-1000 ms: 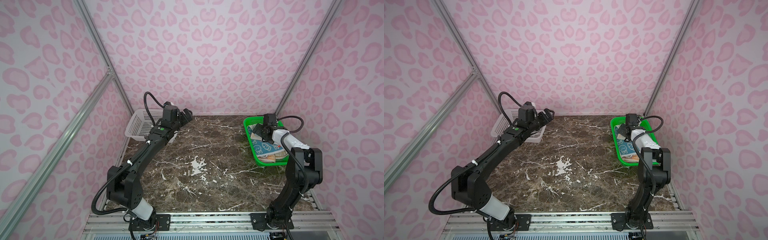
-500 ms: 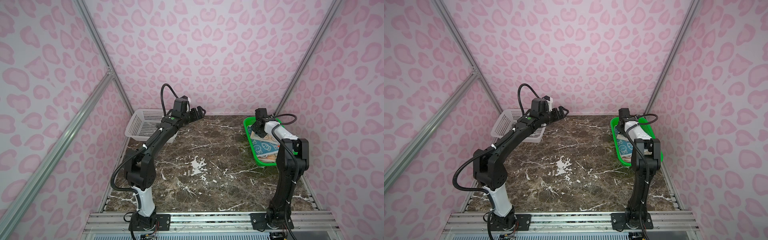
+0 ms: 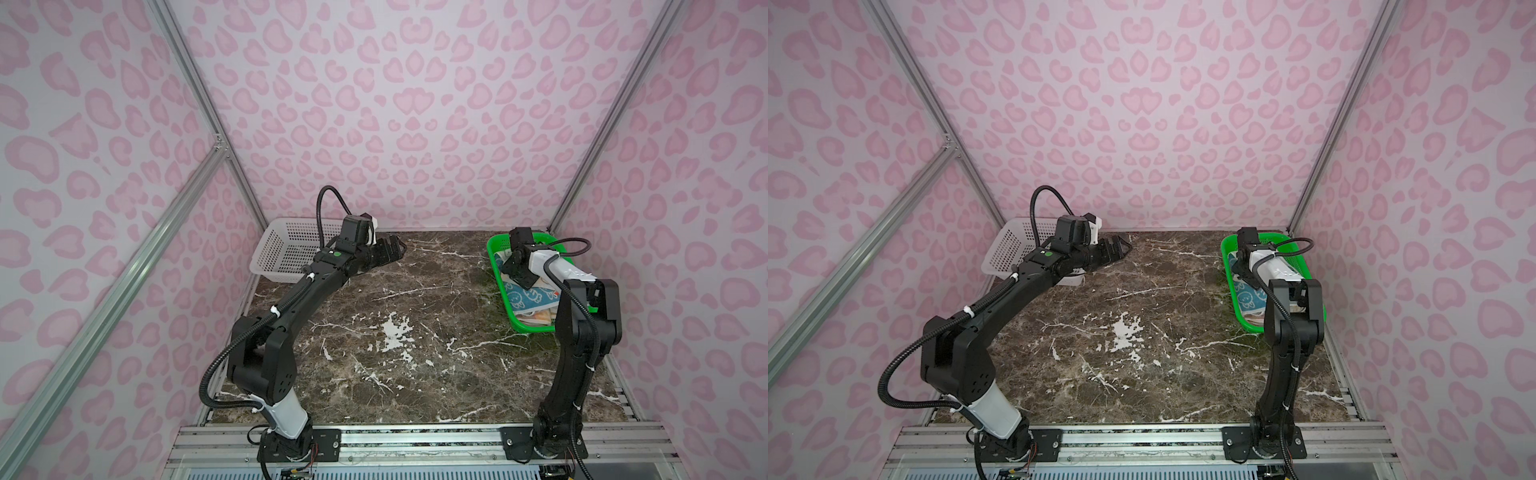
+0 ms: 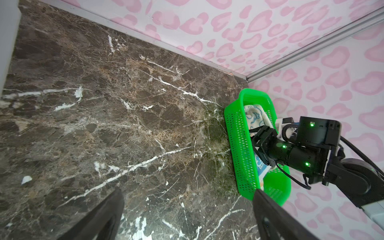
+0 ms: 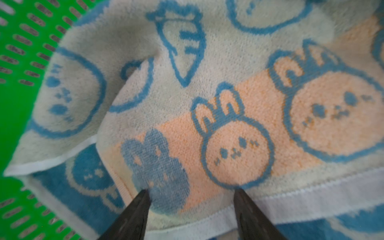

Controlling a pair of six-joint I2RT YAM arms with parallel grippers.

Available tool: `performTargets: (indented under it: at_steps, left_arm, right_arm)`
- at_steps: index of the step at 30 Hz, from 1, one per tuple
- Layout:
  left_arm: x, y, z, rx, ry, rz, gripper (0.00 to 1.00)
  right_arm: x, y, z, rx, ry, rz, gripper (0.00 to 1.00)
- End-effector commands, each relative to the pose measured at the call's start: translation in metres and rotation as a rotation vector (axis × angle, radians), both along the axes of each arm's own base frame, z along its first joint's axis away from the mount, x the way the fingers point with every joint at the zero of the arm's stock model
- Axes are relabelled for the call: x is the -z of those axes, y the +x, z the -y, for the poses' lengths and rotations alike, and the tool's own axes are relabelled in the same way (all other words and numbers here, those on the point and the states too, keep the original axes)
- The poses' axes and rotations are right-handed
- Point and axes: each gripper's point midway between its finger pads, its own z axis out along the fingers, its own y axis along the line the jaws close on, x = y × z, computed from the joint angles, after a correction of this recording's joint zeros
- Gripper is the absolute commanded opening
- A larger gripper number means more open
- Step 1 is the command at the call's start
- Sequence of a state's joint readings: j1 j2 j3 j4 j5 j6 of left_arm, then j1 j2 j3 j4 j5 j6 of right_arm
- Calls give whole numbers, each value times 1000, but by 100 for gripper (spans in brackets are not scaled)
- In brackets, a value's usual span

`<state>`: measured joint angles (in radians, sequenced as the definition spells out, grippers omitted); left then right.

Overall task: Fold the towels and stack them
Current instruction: 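Reach the right gripper into the green basket and grasp the top towel's edge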

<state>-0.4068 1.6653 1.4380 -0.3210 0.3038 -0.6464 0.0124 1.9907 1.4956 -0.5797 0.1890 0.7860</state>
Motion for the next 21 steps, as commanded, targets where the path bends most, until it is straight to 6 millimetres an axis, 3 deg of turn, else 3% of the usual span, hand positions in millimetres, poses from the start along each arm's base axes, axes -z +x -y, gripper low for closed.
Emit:
performTargets:
  at_steps: [1, 5, 9, 14, 21]
  left_arm:
    - [11, -20, -9, -21, 6, -69, 98]
    - [24, -49, -7, 22, -34, -129, 98]
    - [33, -62, -12, 77, 34, -98, 98]
    - [35, -68, -11, 115, 45, -52, 98]
    - [35, -63, -6, 145, 48, -48, 98]
  right_arm:
    - [3, -18, -6, -34, -8, -43, 68]
    - [0, -42, -10, -54, -60, -95, 69]
    - [3, -57, -2, -42, -87, -114, 77]
    - [0, -58, 13, -46, -102, -86, 85]
    - [-2, -39, 32, -76, -83, -76, 82]
